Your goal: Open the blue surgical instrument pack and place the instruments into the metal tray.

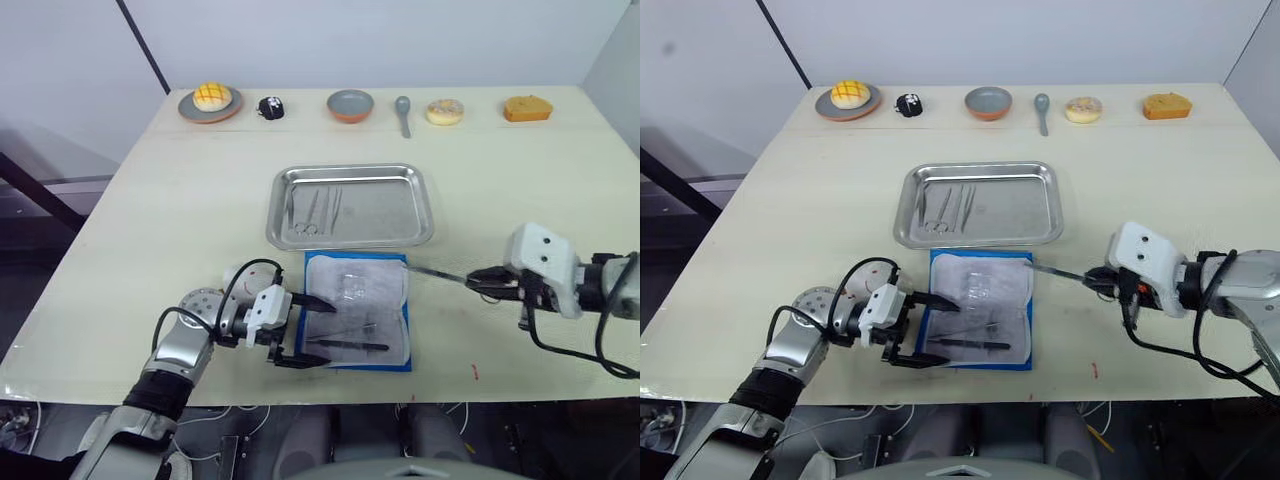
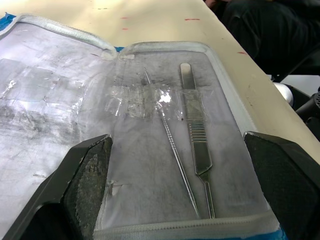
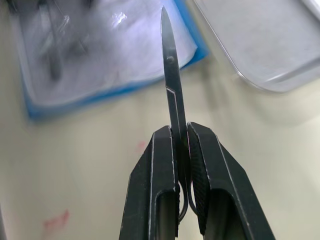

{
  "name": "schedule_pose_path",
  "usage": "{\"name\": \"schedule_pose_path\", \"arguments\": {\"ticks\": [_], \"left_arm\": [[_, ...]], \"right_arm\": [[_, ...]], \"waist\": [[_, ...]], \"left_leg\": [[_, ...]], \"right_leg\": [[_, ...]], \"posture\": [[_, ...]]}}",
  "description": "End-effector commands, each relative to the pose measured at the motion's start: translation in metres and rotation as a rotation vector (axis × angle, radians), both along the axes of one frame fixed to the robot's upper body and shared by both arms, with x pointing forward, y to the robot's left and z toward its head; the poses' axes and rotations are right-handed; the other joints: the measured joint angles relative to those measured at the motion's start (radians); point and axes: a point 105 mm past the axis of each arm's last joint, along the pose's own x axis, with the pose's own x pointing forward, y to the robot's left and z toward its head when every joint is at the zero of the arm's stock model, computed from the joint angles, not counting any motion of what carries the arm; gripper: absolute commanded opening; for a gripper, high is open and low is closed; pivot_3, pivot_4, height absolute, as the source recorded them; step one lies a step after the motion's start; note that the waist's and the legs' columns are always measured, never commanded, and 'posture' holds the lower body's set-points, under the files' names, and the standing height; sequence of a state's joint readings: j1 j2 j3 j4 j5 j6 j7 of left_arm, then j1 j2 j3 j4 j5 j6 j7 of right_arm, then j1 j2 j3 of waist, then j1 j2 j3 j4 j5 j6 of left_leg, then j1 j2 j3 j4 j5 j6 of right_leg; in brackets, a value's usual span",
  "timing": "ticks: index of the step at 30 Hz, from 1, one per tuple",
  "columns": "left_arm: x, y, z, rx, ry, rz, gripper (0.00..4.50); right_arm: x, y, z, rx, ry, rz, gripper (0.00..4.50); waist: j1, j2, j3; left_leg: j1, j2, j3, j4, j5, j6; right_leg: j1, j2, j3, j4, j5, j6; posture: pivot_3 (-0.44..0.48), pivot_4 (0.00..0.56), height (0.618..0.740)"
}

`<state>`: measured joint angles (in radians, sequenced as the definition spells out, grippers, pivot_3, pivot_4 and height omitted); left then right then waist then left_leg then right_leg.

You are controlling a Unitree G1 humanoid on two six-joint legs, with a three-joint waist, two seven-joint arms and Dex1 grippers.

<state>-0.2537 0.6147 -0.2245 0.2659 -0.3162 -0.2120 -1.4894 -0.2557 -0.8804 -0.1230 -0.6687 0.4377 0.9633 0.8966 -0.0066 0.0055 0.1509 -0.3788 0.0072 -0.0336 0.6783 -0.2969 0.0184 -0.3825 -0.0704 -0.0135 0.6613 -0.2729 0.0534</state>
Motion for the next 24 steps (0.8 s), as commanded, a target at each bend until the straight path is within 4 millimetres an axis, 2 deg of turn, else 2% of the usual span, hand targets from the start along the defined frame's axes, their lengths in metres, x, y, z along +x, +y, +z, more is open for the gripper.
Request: {"name": "schedule_pose_path", "arguments": {"ticks": [1, 9, 13, 24], "left_arm": [[-0.009, 0.003, -0.021, 0.054, 0.082, 0.007, 4.50], [-0.009, 0.003, -0.020, 0.055, 0.082, 0.015, 4.50], [-0.009, 0.004, -0.020, 0.056, 0.082, 0.019, 4.50], [-0.014, 0.002, -0.021, 0.049, 0.092, 0.025, 4.50]], "right_arm": [[0.012, 0.010, 0.005, 0.085, -0.001, -0.097, 0.06], [0.062, 0.056, 0.008, 0.230, -0.023, -0.303, 0.06], [0.079, 0.077, 0.007, 0.237, -0.031, -0.340, 0.06], [0.122, 0.118, -0.007, 0.260, -0.042, -0.437, 0.06]], "waist": [[0.003, 0.001, 0.000], [-0.002, 0.003, 0.000], [-0.003, 0.003, 0.000], [-0.009, 0.003, 0.000]], "left_leg": [[0.000, 0.000, 0.000, 0.000, 0.000, 0.000], [-0.001, -0.001, -0.001, 0.000, 0.000, 0.000], [-0.003, -0.002, 0.000, 0.000, 0.000, 0.000], [-0.002, -0.002, 0.001, 0.000, 0.000, 0.000]], "right_leg": [[0.000, 0.000, 0.000, 0.000, 0.000, 0.000], [-0.002, -0.001, 0.000, 0.001, 0.000, 0.000], [-0.004, 0.000, 0.000, 0.001, 0.000, 0.000], [-0.005, 0.000, 0.002, 0.002, 0.000, 0.000]], "posture": [[0.000, 0.150, 0.732], [0.000, 0.150, 0.732], [0.000, 0.150, 0.732], [0.000, 0.150, 0.732]]}}
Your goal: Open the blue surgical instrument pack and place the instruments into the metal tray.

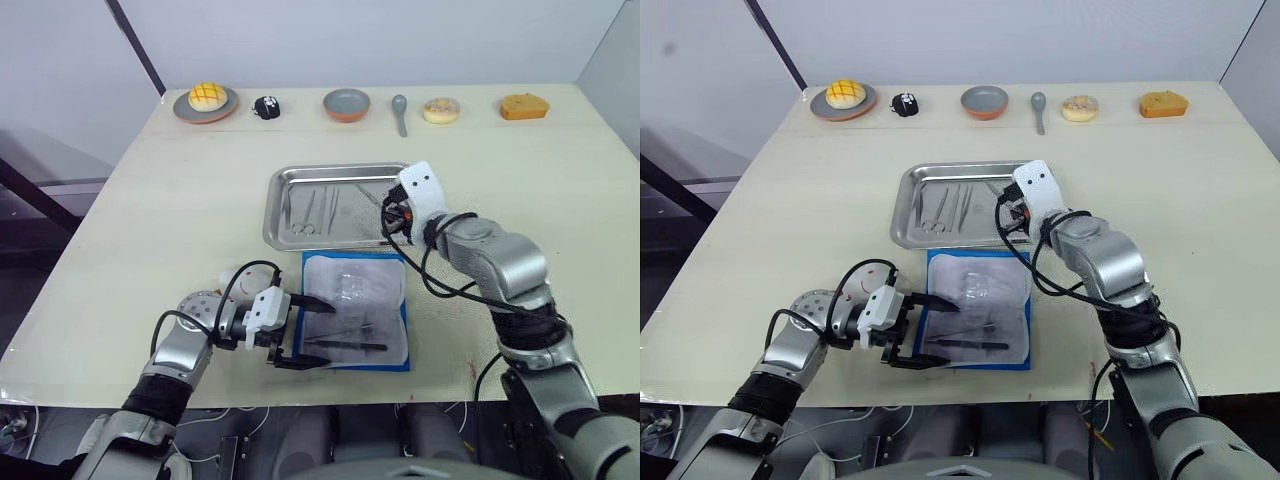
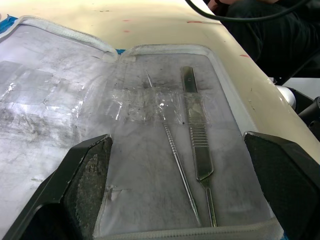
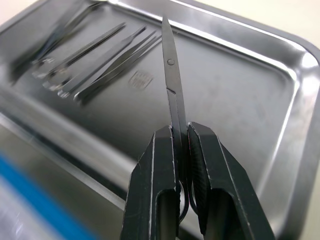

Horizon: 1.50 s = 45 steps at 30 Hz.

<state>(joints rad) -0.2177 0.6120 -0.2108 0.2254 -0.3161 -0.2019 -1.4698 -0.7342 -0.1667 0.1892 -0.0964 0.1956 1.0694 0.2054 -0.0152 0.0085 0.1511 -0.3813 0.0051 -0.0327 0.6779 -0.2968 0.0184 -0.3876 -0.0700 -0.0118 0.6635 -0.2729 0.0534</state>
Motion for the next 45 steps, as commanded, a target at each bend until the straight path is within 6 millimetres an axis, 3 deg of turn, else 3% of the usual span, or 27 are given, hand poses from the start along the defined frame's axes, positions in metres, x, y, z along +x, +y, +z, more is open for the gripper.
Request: {"name": "schedule_pose_path", "arguments": {"ticks": [1, 14, 24, 26, 27, 29, 30, 31, 34, 40, 45], "left_arm": [[-0.010, 0.003, -0.021, 0.060, 0.094, 0.008, 4.50], [-0.011, 0.004, -0.022, 0.063, 0.097, 0.012, 4.50], [-0.011, 0.004, -0.022, 0.064, 0.097, 0.011, 4.50], [-0.011, 0.004, -0.023, 0.064, 0.097, 0.010, 4.50], [-0.011, 0.004, -0.023, 0.063, 0.098, 0.010, 4.50], [-0.011, 0.003, -0.023, 0.062, 0.099, 0.010, 4.50], [-0.011, 0.003, -0.023, 0.062, 0.099, 0.009, 4.50], [-0.011, 0.003, -0.023, 0.061, 0.099, 0.009, 4.50], [-0.011, 0.003, -0.024, 0.062, 0.101, 0.005, 4.50], [-0.010, 0.001, -0.024, 0.057, 0.098, 0.000, 4.50], [-0.010, -0.001, -0.024, 0.054, 0.098, -0.006, 4.50]], "right_arm": [[0.008, 0.012, 0.010, 0.030, -0.052, -0.007, 0.06], [0.036, 0.033, -0.022, 0.122, 0.085, -0.154, 0.06], [0.038, 0.042, -0.035, 0.144, 0.134, -0.126, 0.06], [0.037, 0.045, -0.032, 0.146, 0.128, -0.098, 0.90], [0.037, 0.044, -0.030, 0.144, 0.118, -0.089, 1.10], [0.037, 0.043, -0.025, 0.140, 0.094, -0.075, 2.05], [0.037, 0.042, -0.021, 0.141, 0.080, -0.070, 2.82], [0.036, 0.042, -0.015, 0.141, 0.052, -0.058, 2.97], [0.031, 0.039, 0.007, 0.133, -0.028, -0.004, 4.42], [0.003, 0.035, 0.039, 0.185, -0.187, 0.189, 4.47], [-0.034, 0.015, 0.044, 0.184, -0.331, 0.353, 4.47]], "waist": [[-0.001, 0.000, 0.000], [-0.003, 0.001, 0.000], [-0.005, 0.001, 0.000], [-0.005, 0.001, 0.000], [-0.005, 0.001, 0.000], [-0.005, 0.001, 0.000], [-0.005, 0.001, 0.000], [-0.004, 0.001, 0.000], [-0.004, 0.001, 0.000], [-0.002, 0.001, 0.000], [0.004, 0.001, 0.000]], "left_leg": [[0.000, 0.000, 0.000, 0.000, 0.000, 0.000], [0.001, 0.000, 0.001, -0.002, 0.000, 0.000], [0.001, 0.000, 0.002, -0.002, 0.000, 0.000], [0.001, 0.000, 0.002, -0.002, 0.000, 0.000], [0.001, 0.000, 0.002, -0.002, 0.000, 0.000], [0.001, 0.000, 0.002, -0.002, 0.000, 0.000], [0.001, 0.000, 0.002, -0.002, 0.000, 0.000], [0.001, 0.000, 0.002, -0.002, 0.000, 0.000], [0.000, 0.000, 0.002, -0.002, 0.000, 0.000], [0.000, 0.000, 0.002, -0.003, 0.000, 0.000], [-0.001, 0.000, 0.001, -0.003, 0.000, 0.000]], "right_leg": [[0.000, 0.000, 0.000, 0.000, 0.000, 0.000], [-0.001, 0.000, 0.001, 0.000, 0.000, 0.000], [-0.001, 0.000, 0.002, 0.001, 0.000, 0.000], [-0.001, 0.000, 0.002, 0.001, 0.000, 0.000], [-0.001, 0.000, 0.002, 0.001, 0.000, 0.000], [-0.001, 0.000, 0.002, 0.001, 0.000, 0.000], [-0.002, 0.000, 0.002, 0.001, 0.000, 0.000], [-0.002, 0.000, 0.002, 0.001, 0.000, 0.000], [-0.002, 0.000, 0.002, 0.001, 0.000, 0.000], [-0.002, 0.000, 0.002, 0.000, 0.000, 0.000], [-0.002, 0.000, 0.002, -0.001, 0.000, 0.000]], "posture": [[0.000, 0.150, 0.732], [0.000, 0.150, 0.732], [0.000, 0.150, 0.732], [0.000, 0.150, 0.732], [0.000, 0.150, 0.732], [0.000, 0.150, 0.732], [0.000, 0.150, 0.732], [0.000, 0.150, 0.732], [0.000, 0.150, 0.732], [0.000, 0.150, 0.732], [0.000, 0.150, 0.732]]}}
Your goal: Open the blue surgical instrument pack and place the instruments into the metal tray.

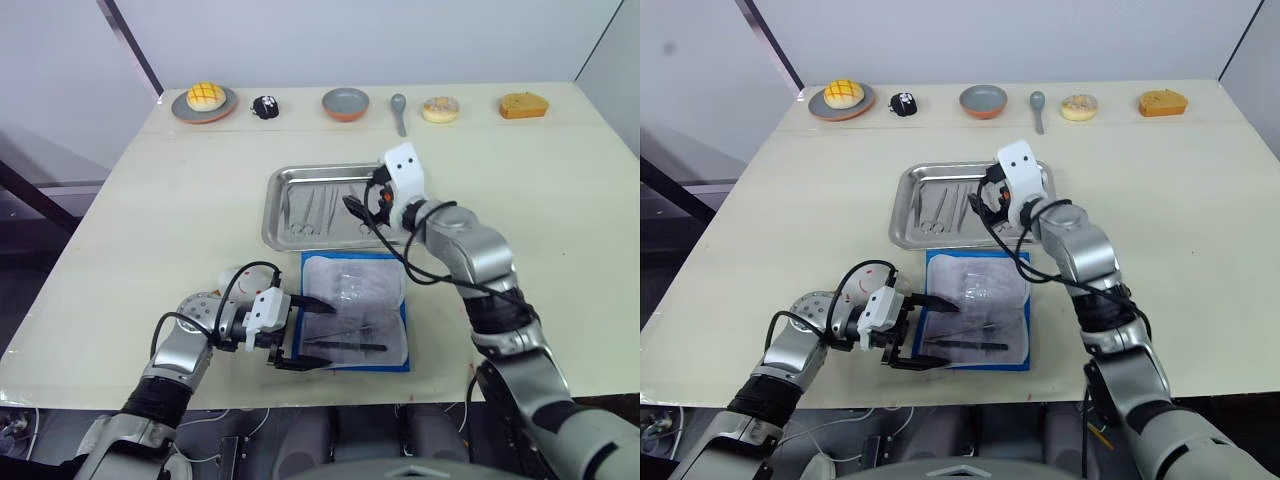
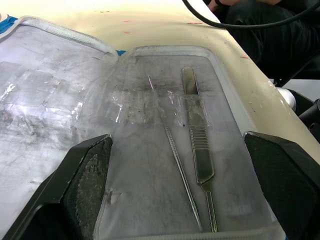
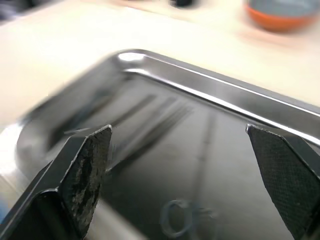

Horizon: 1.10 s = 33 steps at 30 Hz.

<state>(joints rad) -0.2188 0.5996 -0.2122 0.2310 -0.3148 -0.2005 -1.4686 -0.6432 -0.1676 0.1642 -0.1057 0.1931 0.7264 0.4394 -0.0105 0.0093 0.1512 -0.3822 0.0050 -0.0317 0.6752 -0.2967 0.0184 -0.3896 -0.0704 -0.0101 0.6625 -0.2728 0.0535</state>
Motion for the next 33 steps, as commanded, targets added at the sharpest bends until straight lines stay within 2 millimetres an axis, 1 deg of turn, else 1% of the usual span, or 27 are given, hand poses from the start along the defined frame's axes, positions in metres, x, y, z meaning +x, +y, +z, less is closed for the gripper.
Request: {"name": "schedule_pose_path", "arguments": {"ticks": [1, 3, 5, 7, 10, 12, 15, 16, 18, 22, 24, 26, 28, 30, 33], "left_arm": [[-0.010, 0.002, -0.023, 0.064, 0.092, -0.008, 4.50], [-0.009, 0.002, -0.023, 0.064, 0.093, -0.010, 4.50], [-0.009, 0.002, -0.023, 0.065, 0.094, -0.014, 4.50], [-0.008, 0.002, -0.023, 0.065, 0.093, -0.015, 4.50], [-0.008, 0.002, -0.023, 0.066, 0.093, -0.018, 4.50], [-0.007, 0.003, -0.023, 0.068, 0.098, -0.021, 4.50], [-0.007, 0.003, -0.023, 0.069, 0.099, -0.025, 4.50], [-0.007, 0.004, -0.023, 0.070, 0.098, -0.027, 4.50], [-0.007, 0.004, -0.023, 0.067, 0.101, -0.031, 4.50], [-0.008, 0.005, -0.023, 0.069, 0.104, -0.035, 4.50], [-0.008, 0.006, -0.023, 0.070, 0.105, -0.037, 4.50], [-0.008, 0.007, -0.023, 0.072, 0.108, -0.040, 4.50], [-0.008, 0.008, -0.024, 0.076, 0.109, -0.044, 4.50], [-0.007, 0.009, -0.024, 0.080, 0.108, -0.045, 4.50], [-0.007, 0.010, -0.024, 0.081, 0.107, -0.045, 4.50]], "right_arm": [[-0.028, -0.005, 0.022, 0.021, -0.149, 0.133, 4.47], [-0.043, -0.017, 0.013, -0.002, -0.145, 0.184, 4.47], [-0.061, -0.026, 0.010, 0.006, -0.160, 0.271, 4.47], [-0.073, -0.032, 0.007, -0.009, -0.160, 0.329, 4.47], [-0.093, -0.045, 0.007, 0.070, -0.071, 0.420, 4.47], [-0.112, -0.064, 0.007, 0.074, -0.042, 0.473, 4.47], [-0.131, -0.081, 0.006, 0.042, -0.017, 0.533, 4.47], [-0.138, -0.087, 0.002, -0.002, 0.000, 0.560, 4.47], [-0.153, -0.107, 0.005, -0.023, 0.034, 0.603, 4.47], [-0.164, -0.129, 0.016, -0.067, 0.000, 0.628, 4.47], [-0.167, -0.138, 0.020, -0.091, -0.010, 0.633, 4.47], [-0.169, -0.151, 0.028, -0.115, -0.014, 0.630, 4.47], [-0.170, -0.161, 0.035, -0.142, -0.016, 0.626, 4.47], [-0.171, -0.167, 0.038, -0.155, -0.012, 0.625, 4.47], [-0.171, -0.169, 0.037, -0.162, -0.006, 0.624, 4.47]], "waist": [[-0.002, 0.000, 0.000], [-0.004, 0.000, 0.000], [0.000, 0.000, 0.000], [-0.003, 0.000, 0.000], [-0.002, 0.000, 0.000], [0.003, 0.000, 0.000], [0.003, -0.001, 0.000], [0.001, -0.001, 0.000], [0.002, -0.001, 0.000], [0.001, -0.001, 0.001], [0.001, -0.002, 0.001], [0.002, -0.002, 0.001], [0.002, -0.002, 0.001], [0.002, -0.002, 0.001], [0.002, -0.002, 0.001]], "left_leg": [[0.000, 0.000, 0.000, 0.000, 0.000, 0.000], [0.001, 0.000, 0.001, 0.000, 0.000, 0.000], [0.001, 0.000, 0.000, 0.000, 0.000, 0.000], [0.001, 0.000, 0.000, 0.000, 0.000, 0.000], [0.002, 0.000, 0.000, 0.000, 0.000, 0.000], [0.002, 0.001, -0.001, 0.000, 0.000, 0.000], [0.002, 0.000, -0.001, 0.000, 0.000, 0.000], [0.002, 0.000, -0.001, 0.000, 0.000, 0.000], [0.003, 0.000, -0.001, 0.000, 0.000, 0.000], [0.004, 0.001, -0.001, 0.000, 0.000, 0.000], [0.004, 0.001, -0.001, 0.000, 0.000, 0.000], [0.004, 0.001, -0.001, 0.000, 0.000, 0.000], [0.004, 0.001, -0.001, 0.000, 0.000, 0.000], [0.005, 0.001, -0.001, 0.000, 0.000, 0.000], [0.005, 0.001, -0.001, 0.000, 0.000, 0.000]], "right_leg": [[0.000, 0.000, 0.000, 0.000, 0.000, 0.000], [0.000, 0.000, 0.001, 0.000, 0.000, 0.000], [0.001, 0.000, 0.000, 0.000, 0.000, 0.000], [0.002, 0.000, 0.000, 0.000, 0.000, 0.000], [0.002, 0.000, 0.000, 0.001, 0.000, 0.000], [0.003, 0.000, -0.001, 0.000, 0.000, 0.000], [0.003, 0.000, -0.001, -0.001, 0.000, 0.000], [0.004, 0.000, 0.000, -0.001, 0.000, 0.000], [0.004, 0.000, 0.000, -0.001, 0.000, 0.000], [0.005, 0.000, 0.000, -0.001, 0.000, 0.000], [0.006, 0.001, -0.001, -0.001, 0.000, 0.000], [0.007, 0.001, -0.001, -0.001, 0.000, 0.000], [0.007, 0.000, -0.001, -0.002, 0.000, 0.000], [0.008, 0.000, -0.001, -0.002, 0.000, 0.000], [0.008, 0.001, -0.001, -0.002, 0.000, 0.000]], "posture": [[0.000, 0.150, 0.732], [0.000, 0.150, 0.732], [0.000, 0.150, 0.732], [0.000, 0.150, 0.732], [0.000, 0.150, 0.732], [0.000, 0.150, 0.732], [0.000, 0.150, 0.732], [0.000, 0.150, 0.732], [0.000, 0.150, 0.732], [0.000, 0.150, 0.732], [0.000, 0.150, 0.732], [0.000, 0.150, 0.732], [0.000, 0.150, 0.732], [0.000, 0.150, 0.732], [0.000, 0.150, 0.732]]}}
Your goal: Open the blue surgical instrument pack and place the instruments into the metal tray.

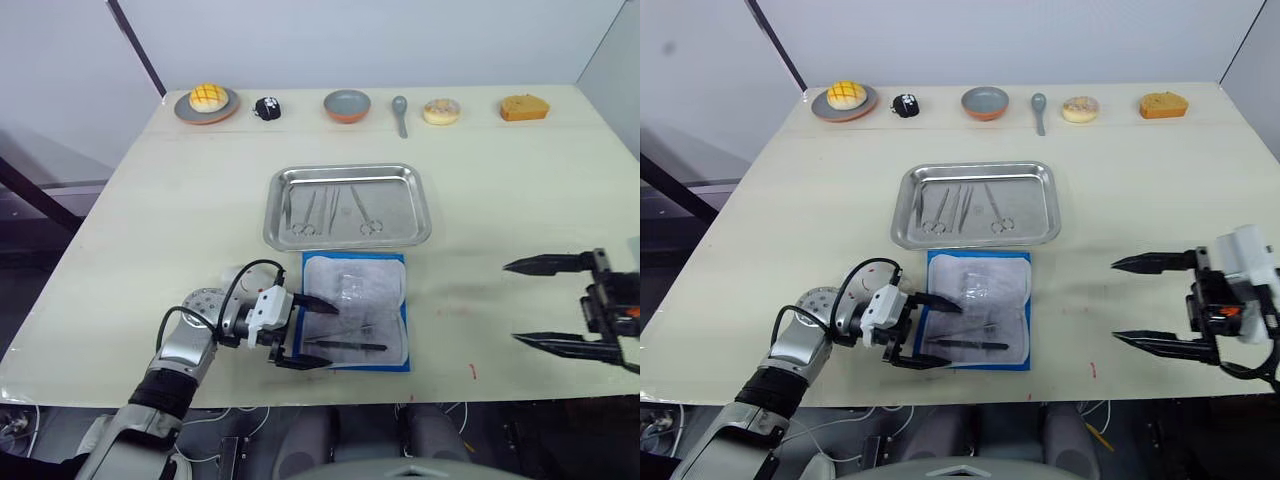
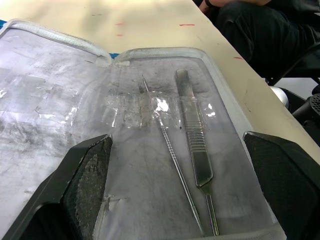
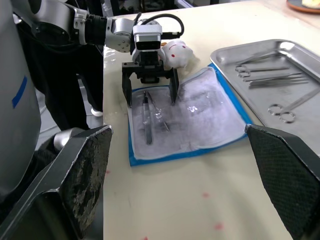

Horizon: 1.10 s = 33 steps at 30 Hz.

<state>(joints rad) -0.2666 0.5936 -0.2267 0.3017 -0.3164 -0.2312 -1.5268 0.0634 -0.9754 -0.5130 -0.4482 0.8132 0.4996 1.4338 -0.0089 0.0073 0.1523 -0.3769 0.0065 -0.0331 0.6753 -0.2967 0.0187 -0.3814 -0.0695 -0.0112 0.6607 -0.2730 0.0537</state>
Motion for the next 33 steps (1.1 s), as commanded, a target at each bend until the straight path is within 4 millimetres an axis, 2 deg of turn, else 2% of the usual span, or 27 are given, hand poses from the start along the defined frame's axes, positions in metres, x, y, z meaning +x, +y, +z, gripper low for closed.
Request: {"name": "schedule_pose_path", "arguments": {"ticks": [1, 4, 8, 11, 17, 20, 24, 33], "left_arm": [[-0.010, 0.009, -0.023, 0.074, 0.098, 0.004, 4.50], [-0.009, 0.009, -0.023, 0.076, 0.097, 0.003, 4.50], [-0.009, 0.009, -0.022, 0.079, 0.095, 0.002, 4.50], [-0.010, 0.011, -0.023, 0.091, 0.098, -0.009, 4.50], [-0.007, 0.012, -0.022, 0.095, 0.093, -0.008, 4.50], [-0.006, 0.012, -0.022, 0.094, 0.091, -0.009, 4.50], [-0.006, 0.011, -0.022, 0.095, 0.091, -0.012, 4.50], [-0.007, 0.009, -0.023, 0.088, 0.092, -0.013, 4.50]], "right_arm": [[-0.002, 0.001, 0.003, -0.002, -0.022, 0.009, 4.47], [0.001, 0.007, -0.005, -0.009, -0.010, -0.014, 4.47], [0.019, 0.024, -0.025, -0.069, -0.054, -0.119, 4.47], [0.028, 0.041, -0.037, -0.093, -0.083, -0.136, 4.47], [0.039, 0.087, -0.063, -0.081, -0.082, -0.089, 4.47], [0.044, 0.098, -0.074, -0.092, -0.084, -0.081, 4.47], [0.050, 0.125, -0.095, -0.130, -0.085, -0.032, 4.47], [0.063, 0.141, -0.121, -0.208, -0.047, -0.042, 4.47]], "waist": [[0.000, 0.000, 0.000], [0.000, 0.000, 0.000], [-0.001, 0.000, 0.000], [-0.001, 0.000, 0.000], [-0.002, 0.000, 0.000], [-0.001, -0.001, 0.000], [-0.004, -0.002, -0.001], [-0.003, -0.002, -0.001]], "left_leg": [[0.000, 0.000, 0.000, 0.000, 0.000, 0.000], [0.000, 0.000, 0.000, 0.000, 0.000, 0.000], [0.000, 0.000, 0.000, 0.000, 0.000, 0.000], [0.000, 0.000, 0.000, 0.000, 0.000, 0.000], [0.000, 0.000, 0.000, 0.000, 0.000, 0.000], [0.000, -0.001, 0.000, 0.000, 0.000, 0.000], [0.001, -0.001, 0.000, 0.000, 0.000, 0.000], [0.000, -0.001, -0.001, 0.001, 0.000, 0.000]], "right_leg": [[0.000, 0.000, 0.000, 0.000, 0.000, 0.000], [0.000, 0.000, 0.000, 0.000, 0.000, 0.000], [0.000, 0.000, 0.000, 0.000, 0.000, 0.000], [0.000, 0.000, 0.000, 0.000, 0.000, 0.000], [0.000, 0.000, 0.000, 0.000, 0.000, 0.000], [0.000, 0.000, 0.000, 0.000, 0.000, 0.000], [0.000, 0.000, 0.000, 0.000, 0.000, 0.000], [0.000, 0.000, -0.001, 0.001, 0.000, 0.000]], "posture": [[0.000, 0.150, 0.732], [0.000, 0.150, 0.732], [0.000, 0.150, 0.732], [0.000, 0.150, 0.732], [0.000, 0.150, 0.732], [0.000, 0.150, 0.732], [0.000, 0.150, 0.732], [0.000, 0.150, 0.732]]}}
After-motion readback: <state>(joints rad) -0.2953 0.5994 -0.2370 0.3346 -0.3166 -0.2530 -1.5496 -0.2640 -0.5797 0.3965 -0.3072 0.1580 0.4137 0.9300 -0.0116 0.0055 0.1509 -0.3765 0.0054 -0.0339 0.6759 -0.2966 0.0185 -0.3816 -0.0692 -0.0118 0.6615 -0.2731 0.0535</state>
